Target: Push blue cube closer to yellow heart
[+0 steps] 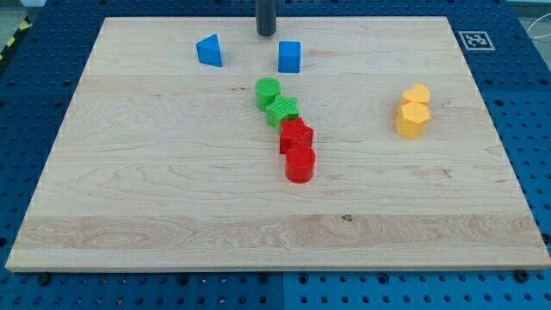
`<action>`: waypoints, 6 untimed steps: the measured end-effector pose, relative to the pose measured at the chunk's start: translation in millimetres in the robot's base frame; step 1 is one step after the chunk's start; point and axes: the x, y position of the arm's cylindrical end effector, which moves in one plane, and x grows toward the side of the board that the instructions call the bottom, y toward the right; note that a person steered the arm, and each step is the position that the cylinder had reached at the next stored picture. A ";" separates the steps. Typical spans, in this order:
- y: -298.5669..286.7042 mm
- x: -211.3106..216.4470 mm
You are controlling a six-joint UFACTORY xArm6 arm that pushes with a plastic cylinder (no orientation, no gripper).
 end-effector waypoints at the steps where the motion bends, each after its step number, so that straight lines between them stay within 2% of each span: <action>1: 0.0 18.8; 3: 3.0 42.8; 6: 42.9 47.7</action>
